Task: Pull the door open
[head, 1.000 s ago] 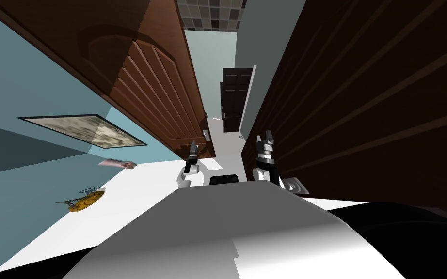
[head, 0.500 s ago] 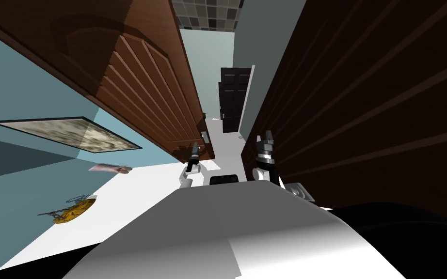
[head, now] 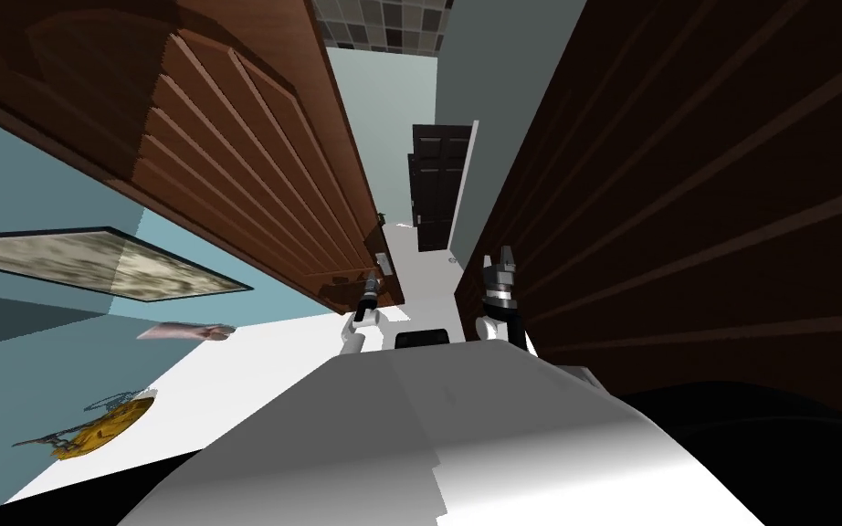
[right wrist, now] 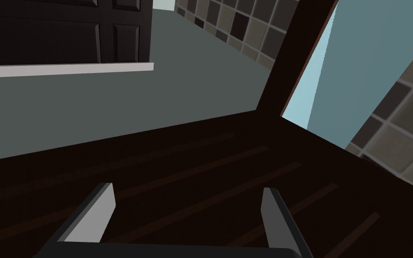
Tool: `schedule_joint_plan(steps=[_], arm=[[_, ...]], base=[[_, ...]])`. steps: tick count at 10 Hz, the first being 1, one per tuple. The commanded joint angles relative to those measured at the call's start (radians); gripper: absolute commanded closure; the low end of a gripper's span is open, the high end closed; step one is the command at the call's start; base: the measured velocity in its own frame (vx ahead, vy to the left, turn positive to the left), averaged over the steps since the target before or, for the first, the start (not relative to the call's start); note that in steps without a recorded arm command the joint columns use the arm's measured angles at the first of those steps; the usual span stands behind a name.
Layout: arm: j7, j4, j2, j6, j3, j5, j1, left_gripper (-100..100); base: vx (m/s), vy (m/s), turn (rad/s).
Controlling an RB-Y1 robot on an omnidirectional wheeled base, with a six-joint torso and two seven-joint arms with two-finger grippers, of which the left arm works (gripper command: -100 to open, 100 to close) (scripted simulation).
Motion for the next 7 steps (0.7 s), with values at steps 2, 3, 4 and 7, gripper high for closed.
schedule_joint_plan(steps=[2,3,4,7], arm=[[0.012,0.015,0.019,-0.006,0.017,0.009,0.000,-100],[0.019,0.024,0.031,-0.010,0.028,0.015,0.000,-100],[0.027,0.033,0.045,-0.015,0.040,0.022,0.001,-100],[0.051,0.063,0.088,-0.030,0.079,0.042,0.003,-100]], base=[[0.069,0.007,-0.084],[0.159,-0.008,-0.240],[0.168,-0.017,-0.232],[0.198,-0.002,-0.144]])
